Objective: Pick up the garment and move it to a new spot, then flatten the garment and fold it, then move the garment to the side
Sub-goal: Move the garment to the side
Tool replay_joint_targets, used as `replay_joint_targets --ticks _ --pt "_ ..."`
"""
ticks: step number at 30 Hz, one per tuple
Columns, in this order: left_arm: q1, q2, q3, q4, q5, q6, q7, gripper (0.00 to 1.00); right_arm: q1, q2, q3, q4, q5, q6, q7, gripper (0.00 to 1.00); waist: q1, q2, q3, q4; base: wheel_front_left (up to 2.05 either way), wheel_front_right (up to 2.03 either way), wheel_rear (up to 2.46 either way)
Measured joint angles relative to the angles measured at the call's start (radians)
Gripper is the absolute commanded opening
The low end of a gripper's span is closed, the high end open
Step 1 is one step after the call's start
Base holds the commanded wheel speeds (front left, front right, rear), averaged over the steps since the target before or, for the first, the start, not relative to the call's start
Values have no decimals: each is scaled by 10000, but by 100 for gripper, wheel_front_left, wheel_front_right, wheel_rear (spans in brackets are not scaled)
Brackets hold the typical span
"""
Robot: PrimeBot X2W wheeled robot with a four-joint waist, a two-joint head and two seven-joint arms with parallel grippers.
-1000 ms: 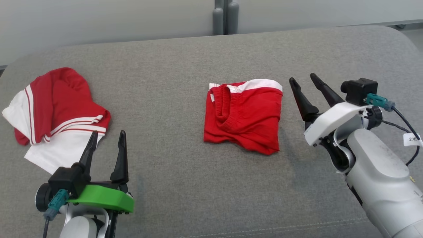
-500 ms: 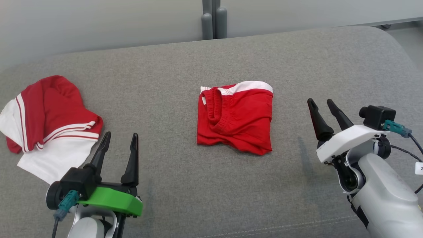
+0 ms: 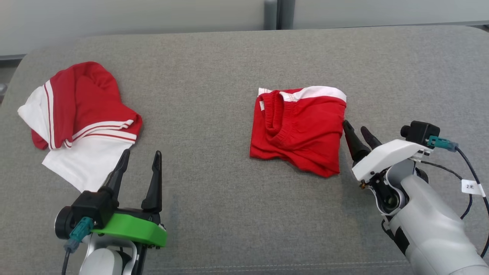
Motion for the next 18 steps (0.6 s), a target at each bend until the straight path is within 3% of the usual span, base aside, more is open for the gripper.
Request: replay_joint_targets --ticks 17,18 --pt "-197 2 163 21 75 -40 0 100 -1085 201 -290 1927 865 23 1513 100 0 0 517 781 0 0 0" --pt "-198 2 165 21 75 -40 0 100 -1156 196 -299 1971 903 31 1513 93 0 0 519 790 0 0 0"
